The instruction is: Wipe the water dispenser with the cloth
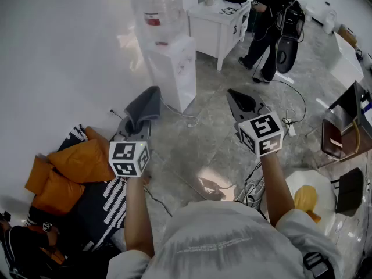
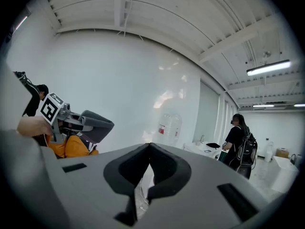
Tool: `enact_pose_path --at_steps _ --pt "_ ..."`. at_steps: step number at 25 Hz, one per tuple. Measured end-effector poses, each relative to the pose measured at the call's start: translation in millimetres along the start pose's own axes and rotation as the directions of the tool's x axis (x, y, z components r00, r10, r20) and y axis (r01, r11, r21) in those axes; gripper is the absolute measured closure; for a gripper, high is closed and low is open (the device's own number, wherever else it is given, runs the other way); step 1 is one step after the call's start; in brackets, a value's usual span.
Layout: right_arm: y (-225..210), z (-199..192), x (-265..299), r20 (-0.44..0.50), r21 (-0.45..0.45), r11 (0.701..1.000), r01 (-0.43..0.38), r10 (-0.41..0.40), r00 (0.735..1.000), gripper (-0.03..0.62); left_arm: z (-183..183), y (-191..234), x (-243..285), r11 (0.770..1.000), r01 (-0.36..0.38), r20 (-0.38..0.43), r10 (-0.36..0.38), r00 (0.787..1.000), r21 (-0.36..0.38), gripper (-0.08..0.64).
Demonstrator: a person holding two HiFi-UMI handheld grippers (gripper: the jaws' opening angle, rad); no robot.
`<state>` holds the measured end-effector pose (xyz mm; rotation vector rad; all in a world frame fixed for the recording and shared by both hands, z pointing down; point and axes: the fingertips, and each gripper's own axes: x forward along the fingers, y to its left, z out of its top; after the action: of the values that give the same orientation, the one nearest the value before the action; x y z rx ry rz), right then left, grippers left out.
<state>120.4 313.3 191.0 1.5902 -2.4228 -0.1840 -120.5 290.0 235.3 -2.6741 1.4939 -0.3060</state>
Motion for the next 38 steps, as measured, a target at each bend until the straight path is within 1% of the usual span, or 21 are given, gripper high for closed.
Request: enact_pose_path --at_steps 8,12,15,17,22,26,29,31,34,38 --pt "25.5 7.5 3.9 0.003 0.004 1.000 0.015 -0.015 1.000 0.578 -5.6 17.5 -16.0 1.000 0.018 0.006 -0.019 1.000 0.009 0.514" --pt "42.2 10.0 2.1 0.026 0.059 0.998 0.023 -0.024 0.999 0.578 -15.6 29.6 -25.8 1.000 0.030 0.005 -0.030 1.000 0.007 0.514" --pt "50.7 4.9 4.4 0.011 0.084 0.996 0.027 -0.028 1.000 0.578 -24.4 40.8 -27.2 1.000 0.028 -0.003 -0.028 1.000 -0.012 0.514" --pt "53.1 3.2 8.3 0.001 0.081 0.996 0.029 -0.029 1.000 0.578 -28.5 46.1 -27.0 0.999 0.029 -0.003 -0.029 1.000 -0.026 0.514" --pt "48.2 10.9 26.7 0.014 0.056 0.998 0.030 -0.031 0.999 0.578 -29.8 54.0 -15.1 0.999 0.032 0.003 -0.032 0.999 -0.027 0.514" --pt "42.7 4.2 56.9 0.009 0.049 0.999 0.008 -0.009 1.000 0.578 -37.7 63.5 7.2 0.999 0.034 -0.025 -0.034 0.999 -0.015 0.514" --pt "30.8 -8.0 87.3 -0.004 0.043 0.999 -0.014 0.014 1.000 0.578 -42.3 73.8 34.5 1.000 0.023 -0.043 -0.024 0.999 -0.009 0.514" --pt "15.6 -15.2 108.2 -0.008 0.037 0.999 -0.021 0.021 1.000 0.578 -42.9 80.6 56.9 1.000 0.012 -0.051 -0.012 0.999 -0.002 0.514" --pt "-18.2 -22.3 143.4 -0.004 0.042 0.999 -0.027 0.027 1.000 0.578 -39.5 91.2 99.1 1.000 -0.010 -0.058 0.010 0.998 0.000 0.514" --pt "-75.3 -24.7 199.9 0.005 0.058 0.997 -0.054 0.054 0.999 0.578 -27.4 104.2 166.4 0.999 -0.043 -0.068 0.042 0.997 -0.008 0.514"
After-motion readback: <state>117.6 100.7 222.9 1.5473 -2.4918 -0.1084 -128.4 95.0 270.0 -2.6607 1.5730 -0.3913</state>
